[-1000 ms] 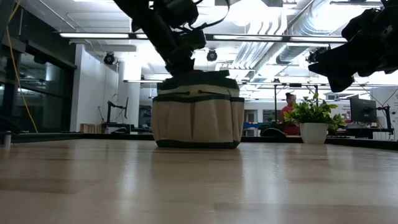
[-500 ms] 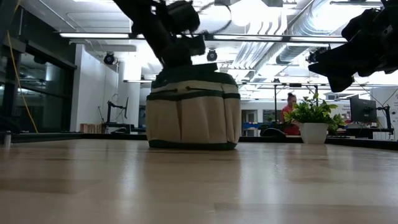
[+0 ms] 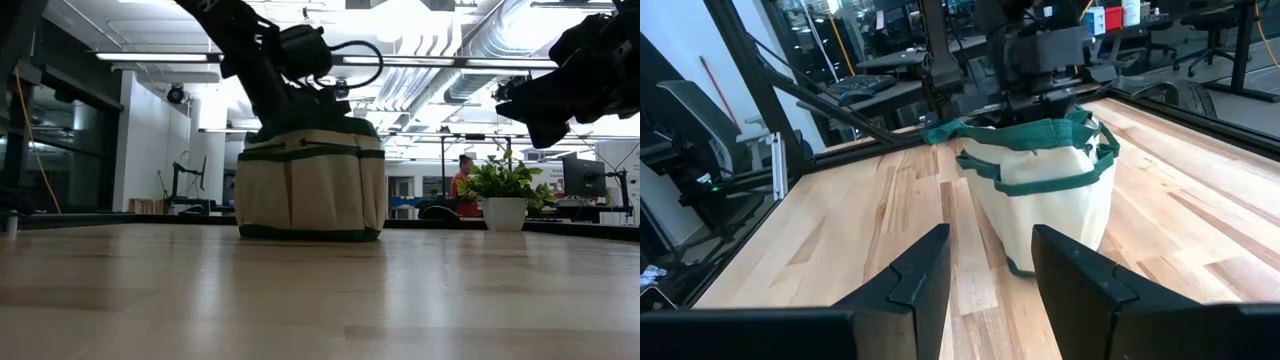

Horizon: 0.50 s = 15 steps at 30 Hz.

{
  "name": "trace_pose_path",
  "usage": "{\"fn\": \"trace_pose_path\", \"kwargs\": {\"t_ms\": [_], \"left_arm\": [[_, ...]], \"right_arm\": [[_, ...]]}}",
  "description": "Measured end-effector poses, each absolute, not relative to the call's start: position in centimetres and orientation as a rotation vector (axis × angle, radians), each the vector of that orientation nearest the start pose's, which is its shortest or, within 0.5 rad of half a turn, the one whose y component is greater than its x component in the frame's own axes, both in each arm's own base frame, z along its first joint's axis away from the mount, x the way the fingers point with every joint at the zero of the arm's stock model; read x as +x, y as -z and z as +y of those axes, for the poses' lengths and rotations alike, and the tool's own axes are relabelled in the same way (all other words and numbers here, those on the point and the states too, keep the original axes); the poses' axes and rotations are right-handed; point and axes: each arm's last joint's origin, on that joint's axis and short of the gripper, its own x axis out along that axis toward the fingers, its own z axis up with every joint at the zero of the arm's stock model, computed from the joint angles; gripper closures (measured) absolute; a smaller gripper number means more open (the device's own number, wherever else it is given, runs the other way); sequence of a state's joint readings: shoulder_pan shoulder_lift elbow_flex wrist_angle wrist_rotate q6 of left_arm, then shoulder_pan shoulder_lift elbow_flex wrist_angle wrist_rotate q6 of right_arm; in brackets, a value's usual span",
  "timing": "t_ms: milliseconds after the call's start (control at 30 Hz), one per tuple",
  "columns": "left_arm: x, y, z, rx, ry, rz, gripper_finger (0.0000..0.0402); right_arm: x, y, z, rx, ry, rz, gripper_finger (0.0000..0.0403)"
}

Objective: Pick & Place Garden tools in Gardening bag
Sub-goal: Put the red glove into the gardening bag

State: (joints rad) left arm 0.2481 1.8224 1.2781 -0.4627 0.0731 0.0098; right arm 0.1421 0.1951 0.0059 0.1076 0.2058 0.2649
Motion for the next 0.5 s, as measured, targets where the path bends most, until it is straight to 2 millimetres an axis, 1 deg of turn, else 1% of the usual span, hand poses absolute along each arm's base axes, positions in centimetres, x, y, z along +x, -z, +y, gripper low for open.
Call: {"fn": "trace_pose_path", "kwargs": {"t_ms": [233, 400, 500], "left_arm": [[36.9, -19.3, 9.4, -0.234, -0.313, 1.013, 0.0401], [37.1, -18.1, 9.6, -0.302, -0.423, 1.028, 0.0401], [37.2, -17.6, 9.7, -0.357, -0.461, 1.028, 0.0401]], "right_arm": [[10.8, -16.0, 1.0, 0.251, 0.074, 0.072, 0.0268], [10.8, -16.0, 1.0, 0.251, 0.074, 0.071, 0.0268], [10.8, -16.0, 1.0, 0.251, 0.074, 0.071, 0.0268]]}}
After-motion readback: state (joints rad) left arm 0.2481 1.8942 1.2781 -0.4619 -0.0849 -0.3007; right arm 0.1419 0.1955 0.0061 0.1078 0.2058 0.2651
